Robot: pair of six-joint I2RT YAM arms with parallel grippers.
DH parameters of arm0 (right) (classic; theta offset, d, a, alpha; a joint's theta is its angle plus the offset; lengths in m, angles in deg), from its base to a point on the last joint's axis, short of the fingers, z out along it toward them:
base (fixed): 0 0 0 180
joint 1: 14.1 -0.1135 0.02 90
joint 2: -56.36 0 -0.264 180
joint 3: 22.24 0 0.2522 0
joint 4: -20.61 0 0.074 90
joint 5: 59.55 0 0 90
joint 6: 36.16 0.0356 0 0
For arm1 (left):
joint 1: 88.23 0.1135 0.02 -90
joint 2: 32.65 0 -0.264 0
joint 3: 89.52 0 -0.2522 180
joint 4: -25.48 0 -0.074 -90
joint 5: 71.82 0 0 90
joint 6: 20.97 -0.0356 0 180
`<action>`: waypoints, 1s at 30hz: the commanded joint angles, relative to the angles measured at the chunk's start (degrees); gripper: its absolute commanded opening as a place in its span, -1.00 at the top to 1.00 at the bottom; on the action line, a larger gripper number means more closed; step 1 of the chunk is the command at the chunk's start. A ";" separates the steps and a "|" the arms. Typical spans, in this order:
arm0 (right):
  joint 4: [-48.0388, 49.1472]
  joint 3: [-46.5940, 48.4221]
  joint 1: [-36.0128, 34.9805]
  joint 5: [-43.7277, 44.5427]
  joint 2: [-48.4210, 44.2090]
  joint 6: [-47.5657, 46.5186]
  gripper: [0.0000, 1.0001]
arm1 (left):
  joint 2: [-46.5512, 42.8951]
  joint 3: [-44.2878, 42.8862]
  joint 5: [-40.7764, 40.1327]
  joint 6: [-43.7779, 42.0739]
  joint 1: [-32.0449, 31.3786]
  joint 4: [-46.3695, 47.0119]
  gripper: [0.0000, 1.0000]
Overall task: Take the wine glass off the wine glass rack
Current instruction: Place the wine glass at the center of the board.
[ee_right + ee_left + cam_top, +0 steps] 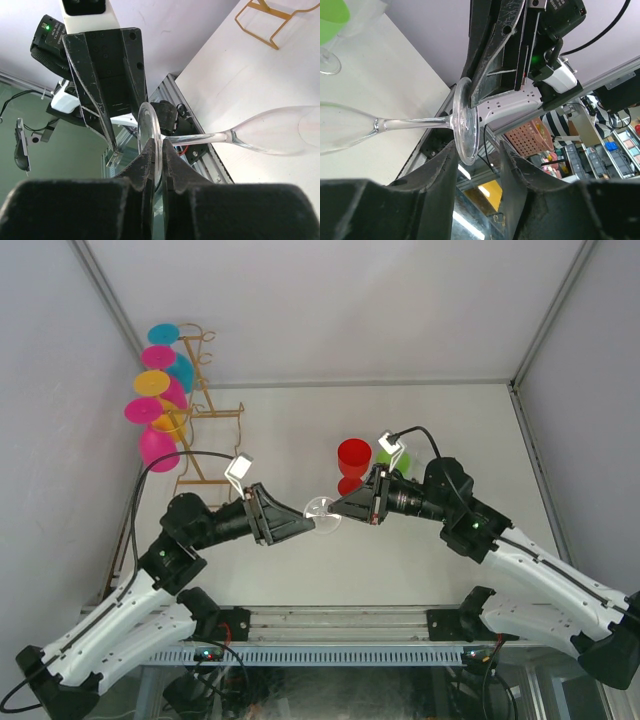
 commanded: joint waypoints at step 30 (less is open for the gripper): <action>4.05 2.96 -1.97 -0.29 -2.61 -6.47 0.91 | 6.25 -2.49 2.25 -3.13 -5.33 1.54 0.99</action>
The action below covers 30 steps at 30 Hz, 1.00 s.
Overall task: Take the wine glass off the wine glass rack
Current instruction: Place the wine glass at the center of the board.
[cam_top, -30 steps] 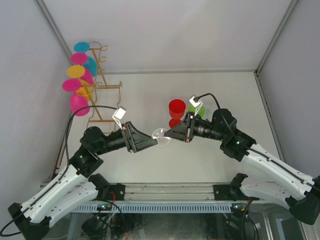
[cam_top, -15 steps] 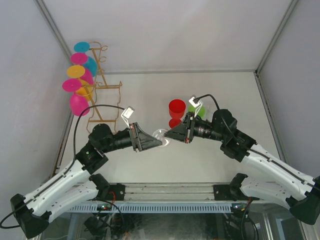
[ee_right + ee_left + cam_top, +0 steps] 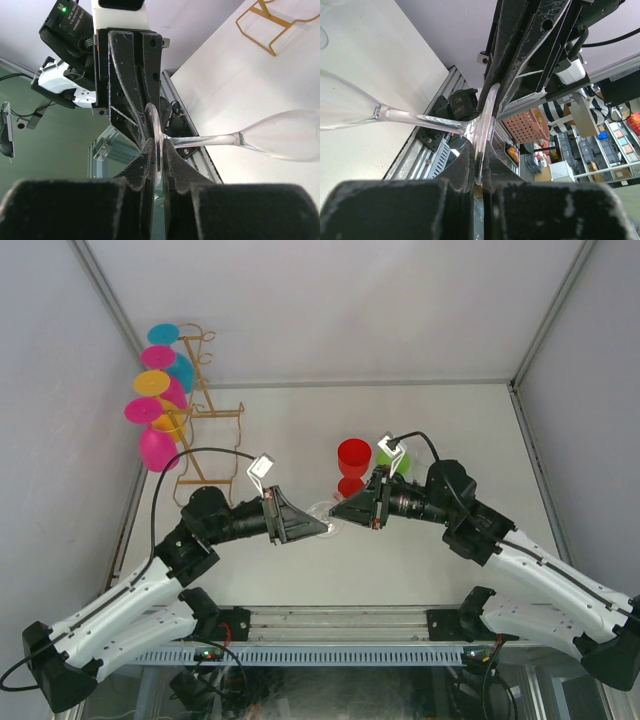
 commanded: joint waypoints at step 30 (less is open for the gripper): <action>-8.80 5.51 23.04 -8.98 -9.73 6.87 -0.25 | -22.73 5.08 15.63 -55.73 -5.91 -13.21 1.00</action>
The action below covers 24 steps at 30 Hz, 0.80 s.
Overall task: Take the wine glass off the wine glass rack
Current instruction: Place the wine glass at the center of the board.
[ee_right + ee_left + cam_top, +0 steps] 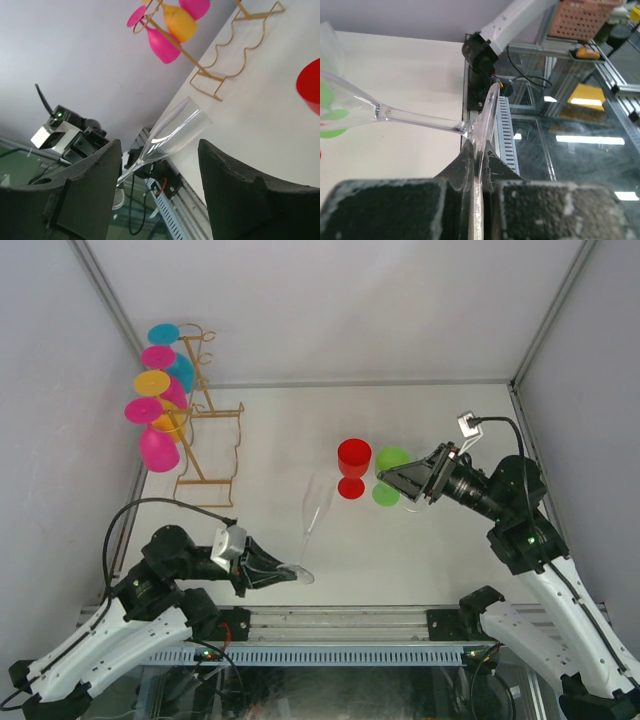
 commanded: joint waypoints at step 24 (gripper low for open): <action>-3.15 7.52 0.33 -30.79 14.36 0.82 0.01 | 2.79 2.25 16.79 -5.50 -3.24 15.12 1.00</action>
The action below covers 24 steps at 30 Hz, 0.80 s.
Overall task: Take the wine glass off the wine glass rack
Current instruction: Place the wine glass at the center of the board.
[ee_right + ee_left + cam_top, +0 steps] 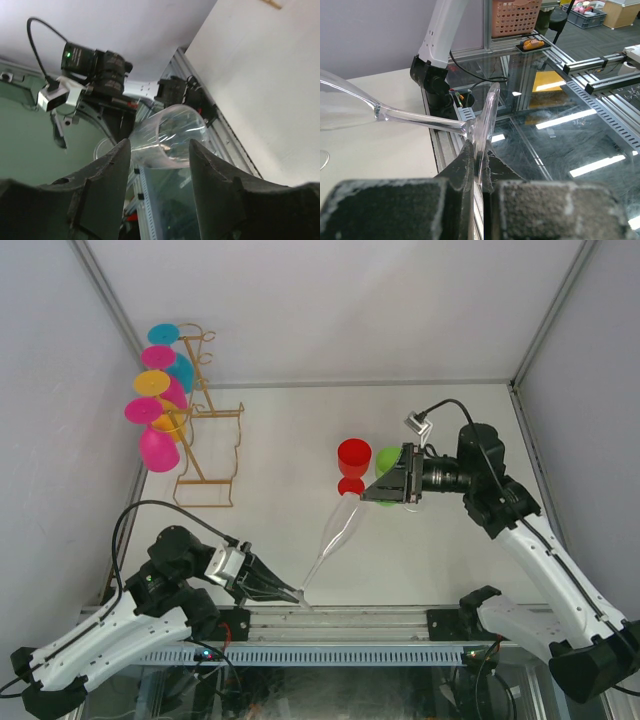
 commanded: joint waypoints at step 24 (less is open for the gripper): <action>7.28 2.36 -12.64 -21.39 3.71 -2.48 0.36 | 1.24 -4.92 -3.28 -8.51 -0.29 -9.16 1.00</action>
